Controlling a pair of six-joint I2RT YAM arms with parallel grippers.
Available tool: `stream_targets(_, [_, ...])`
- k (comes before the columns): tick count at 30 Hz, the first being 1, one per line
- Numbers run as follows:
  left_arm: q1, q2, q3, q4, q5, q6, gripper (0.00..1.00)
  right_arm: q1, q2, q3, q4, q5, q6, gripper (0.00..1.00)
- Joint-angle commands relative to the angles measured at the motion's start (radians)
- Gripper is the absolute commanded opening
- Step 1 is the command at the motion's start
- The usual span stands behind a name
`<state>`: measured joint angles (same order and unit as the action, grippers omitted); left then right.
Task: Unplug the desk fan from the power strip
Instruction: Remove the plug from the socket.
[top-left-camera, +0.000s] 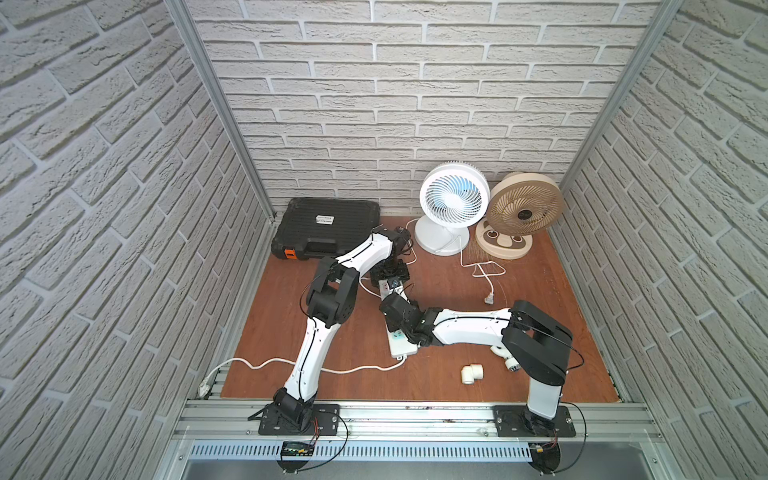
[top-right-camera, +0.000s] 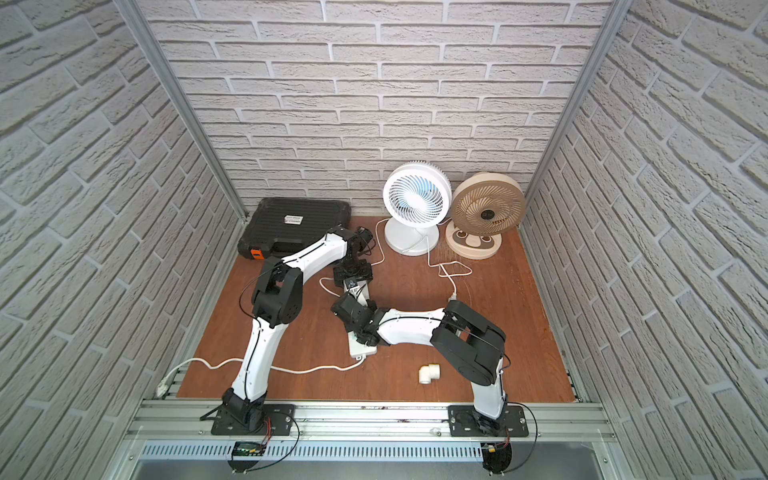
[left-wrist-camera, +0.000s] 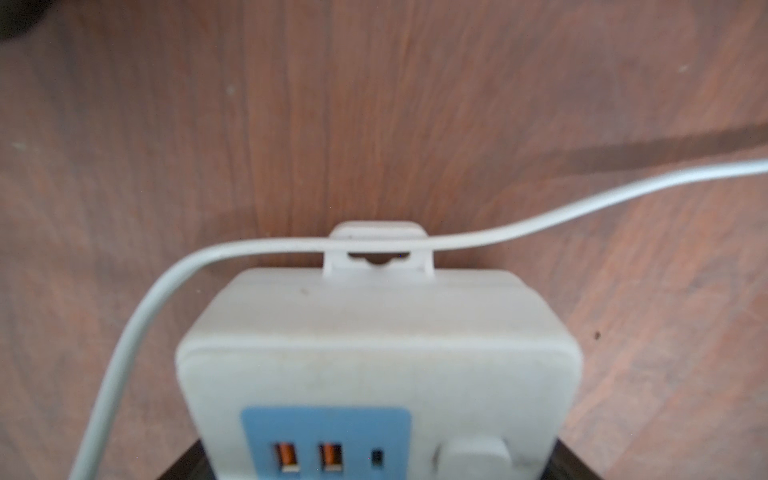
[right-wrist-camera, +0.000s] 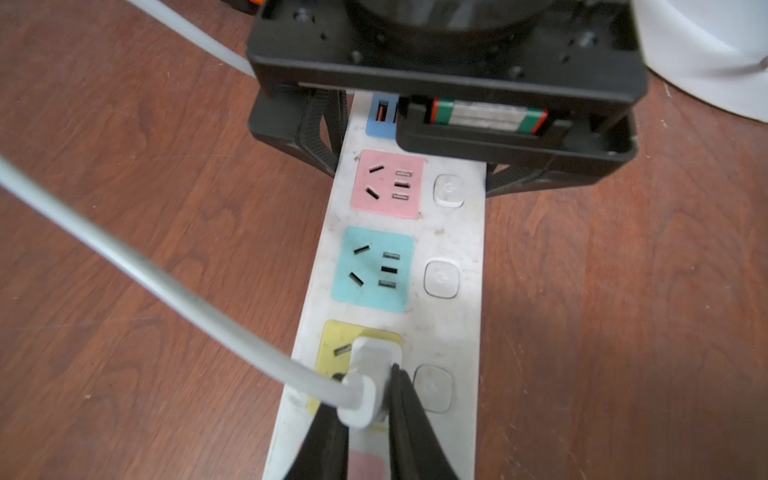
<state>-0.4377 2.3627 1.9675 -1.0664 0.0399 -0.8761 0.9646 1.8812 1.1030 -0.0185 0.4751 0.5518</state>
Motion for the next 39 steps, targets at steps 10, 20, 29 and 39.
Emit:
stream_targets(10, [0.001,0.116,-0.081,-0.087,0.056,-0.049,0.00,-0.063,-0.074,-0.083,0.062,-0.111,0.121,0.03])
stream_targets(20, [0.000,0.116,-0.083,-0.086,0.056,-0.049,0.00,-0.048,-0.056,-0.037,0.011,-0.082,0.075,0.03])
stream_targets(29, [-0.001,0.116,-0.083,-0.086,0.056,-0.049,0.00,0.012,-0.019,0.050,-0.085,0.038,-0.012,0.03])
stream_targets(39, [-0.002,0.116,-0.078,-0.093,0.052,-0.047,0.00,0.046,-0.007,0.083,-0.111,0.105,-0.066,0.03])
